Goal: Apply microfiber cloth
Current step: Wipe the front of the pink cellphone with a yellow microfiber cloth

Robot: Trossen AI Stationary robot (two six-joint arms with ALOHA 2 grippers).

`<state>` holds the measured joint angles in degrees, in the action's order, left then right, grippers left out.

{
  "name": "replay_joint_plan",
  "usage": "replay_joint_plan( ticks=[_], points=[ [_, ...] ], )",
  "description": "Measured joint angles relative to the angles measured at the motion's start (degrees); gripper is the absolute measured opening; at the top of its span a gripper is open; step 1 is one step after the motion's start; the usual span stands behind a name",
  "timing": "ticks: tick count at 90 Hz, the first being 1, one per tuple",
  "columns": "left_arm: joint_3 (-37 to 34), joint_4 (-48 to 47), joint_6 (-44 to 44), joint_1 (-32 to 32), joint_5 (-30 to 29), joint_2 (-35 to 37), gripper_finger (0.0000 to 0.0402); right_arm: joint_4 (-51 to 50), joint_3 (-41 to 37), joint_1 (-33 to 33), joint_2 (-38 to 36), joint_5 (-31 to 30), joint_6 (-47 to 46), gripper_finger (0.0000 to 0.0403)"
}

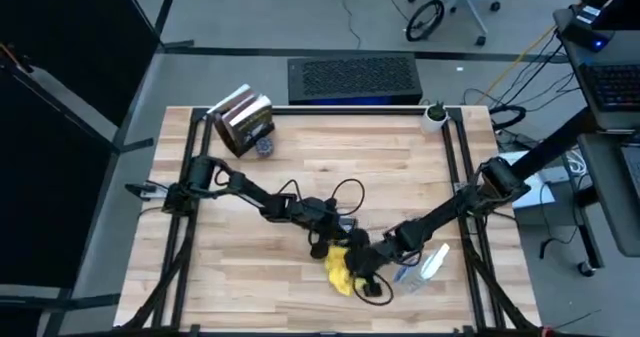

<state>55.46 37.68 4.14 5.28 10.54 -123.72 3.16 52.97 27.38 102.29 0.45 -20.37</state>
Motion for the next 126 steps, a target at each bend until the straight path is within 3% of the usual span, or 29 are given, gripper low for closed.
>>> replay_joint_plan(
  ticks=[26, 42, 63, 74, 81, 97, 118, 126],
  points=[
    [0.0, 0.0, 0.0, 0.0, -0.1, 0.0, 0.0004, -10.3, 0.1, -1.5, -6.2, -18.1, 6.5, 0.0],
    [0.0, 0.0, 0.0, 0.0, -0.3, 0.0, 0.0004, -10.0, -2.0, -2.3, -2.5, -17.6, 4.8, 0.0],
    [0.0, 0.0, 0.0, 0.0, -0.3, 0.0, 0.0004, -0.2, -2.2, 0.1, 0.9, -7.3, 3.2, 0.0],
    [0.0, 0.0, -0.1, 0.0, -0.4, 0.0, 0.0004, -0.5, -1.6, 1.0, 0.5, -1.1, 3.4, 0.0],
    [0.0, 0.1, -0.1, 0.0, -0.4, 0.0, 0.0004, -2.6, -0.3, 0.9, -0.9, -2.7, 4.7, 0.0],
    [0.0, 0.2, -0.1, 0.0, -0.4, 0.0, 0.0004, -3.5, 1.1, -0.7, -2.7, -13.5, 10.4, 0.0],
    [0.0, 0.3, -0.1, 0.0, -0.4, 0.0, 0.0004, -3.2, 1.1, -3.4, 3.1, -13.3, 9.7, 0.0],
    [0.0, 0.2, -0.1, 0.0, -0.4, 0.0, 0.0004, -1.9, 1.2, -3.4, 4.8, -10.1, 8.6, 0.0]
  ],
)
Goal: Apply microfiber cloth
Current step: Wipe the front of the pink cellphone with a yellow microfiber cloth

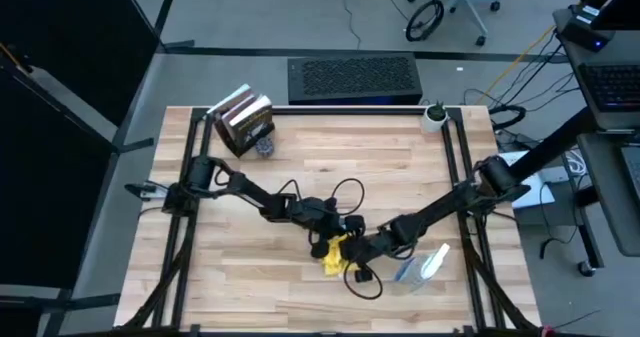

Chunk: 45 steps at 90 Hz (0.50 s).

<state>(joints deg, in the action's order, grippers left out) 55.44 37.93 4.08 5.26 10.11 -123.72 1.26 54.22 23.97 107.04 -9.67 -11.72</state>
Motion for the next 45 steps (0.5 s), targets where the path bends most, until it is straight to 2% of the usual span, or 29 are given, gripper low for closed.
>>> replay_joint_plan(
  ticks=[14, 19, 25, 31, 45],
  points=[
    [0.0, 0.0, 0.0, 0.0, 0.0, 0.0, 0.0004, 1.3, 0.0, 2.4, -0.3, 5.1, -2.0, 0.0],
    [0.0, 0.0, 0.0, 0.0, 0.0, 0.0, 0.0004, -0.5, -0.2, 3.3, -1.7, 8.3, -2.4, 0.0],
    [0.0, 0.0, 0.0, 0.0, 0.0, 0.0, 0.0004, -3.7, -0.4, 4.2, -4.1, 9.0, -2.2, 0.0],
    [0.0, 0.0, 0.0, 0.0, 0.0, 0.0, 0.0004, -8.0, -0.3, 4.3, -7.3, 6.0, -2.2, 0.0],
    [0.0, 0.1, 0.0, 0.0, 0.0, 0.0, 0.0004, -19.5, -0.4, 3.3, -10.1, -6.4, -3.5, 0.0]
  ],
)
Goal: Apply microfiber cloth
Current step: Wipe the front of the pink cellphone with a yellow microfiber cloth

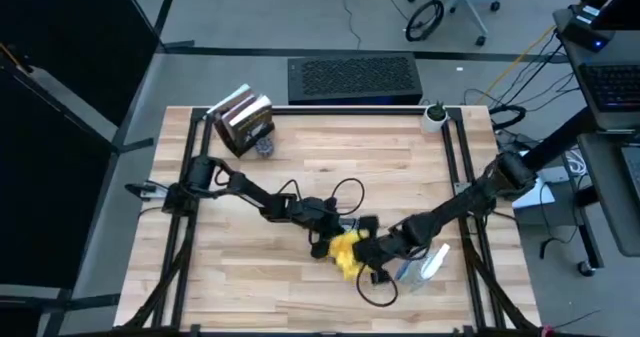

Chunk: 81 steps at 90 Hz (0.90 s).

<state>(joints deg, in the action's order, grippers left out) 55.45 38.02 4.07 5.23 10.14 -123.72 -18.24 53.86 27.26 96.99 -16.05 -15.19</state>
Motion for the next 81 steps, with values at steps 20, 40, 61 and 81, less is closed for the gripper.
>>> replay_joint_plan(
  ticks=[20, 40, 61, 81],
  points=[
    [0.0, 0.0, 0.0, 0.0, 0.0, 0.0, 0.0004, 3.6, 0.2, -2.1, 4.3, -1.5, -2.4, 0.0],
    [0.0, -0.2, 0.0, 0.0, 0.4, 0.0, 0.0004, 13.3, 0.2, 0.2, 7.7, 2.3, -3.4, 0.0],
    [0.0, -0.3, 0.0, 0.0, 0.4, 0.0, 0.0004, 16.2, 0.3, 1.9, 7.9, 19.0, -3.8, 0.0],
    [0.0, -0.5, 0.0, -0.1, -0.5, 1.1, 0.0004, 0.2, 4.5, 1.8, 1.7, 11.9, -2.3, 0.0]
  ],
)
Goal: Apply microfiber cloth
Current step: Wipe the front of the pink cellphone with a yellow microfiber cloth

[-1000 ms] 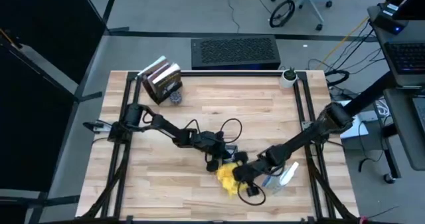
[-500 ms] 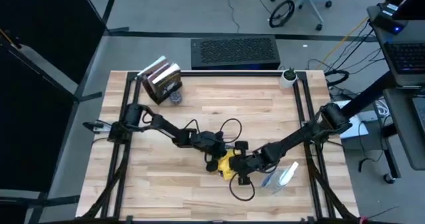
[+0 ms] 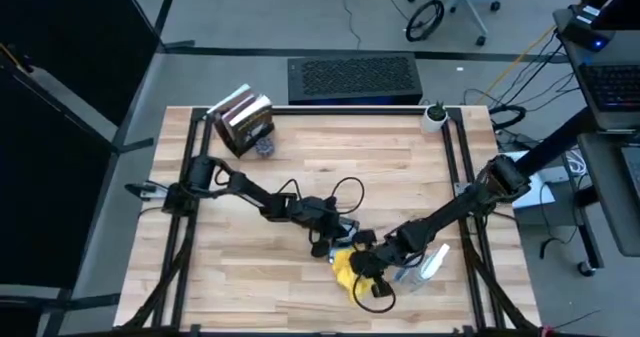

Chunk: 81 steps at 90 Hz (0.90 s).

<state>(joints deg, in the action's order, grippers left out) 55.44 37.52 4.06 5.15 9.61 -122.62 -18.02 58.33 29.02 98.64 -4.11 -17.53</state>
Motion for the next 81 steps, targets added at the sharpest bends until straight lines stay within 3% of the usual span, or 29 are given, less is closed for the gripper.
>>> replay_joint_plan(
  ticks=[14, 29, 44, 55, 81],
  points=[
    [-0.4, -6.1, -1.7, -0.1, -0.8, 5.0, 0.0004, -10.6, 0.3, -1.2, -4.8, -7.3, -1.3, 0.0],
    [-0.1, -19.2, -3.1, 0.0, -4.6, 15.8, 0.0004, -19.5, 0.2, -2.4, -6.5, -11.2, -5.6, 0.0],
    [-0.2, -34.1, -1.3, 1.8, -5.0, 21.4, 0.0004, -16.0, -4.0, -3.0, -6.5, -11.1, -7.8, 0.0],
    [-1.4, -35.0, 0.1, 3.4, -5.4, 20.6, 0.0004, -9.0, -7.8, -4.0, -6.4, -12.5, -8.5, 0.0],
    [-0.4, -23.1, -1.4, 2.5, -10.2, 8.7, 0.0004, 2.9, -13.2, -7.2, -6.4, -11.9, -6.9, 0.0]
  ],
)
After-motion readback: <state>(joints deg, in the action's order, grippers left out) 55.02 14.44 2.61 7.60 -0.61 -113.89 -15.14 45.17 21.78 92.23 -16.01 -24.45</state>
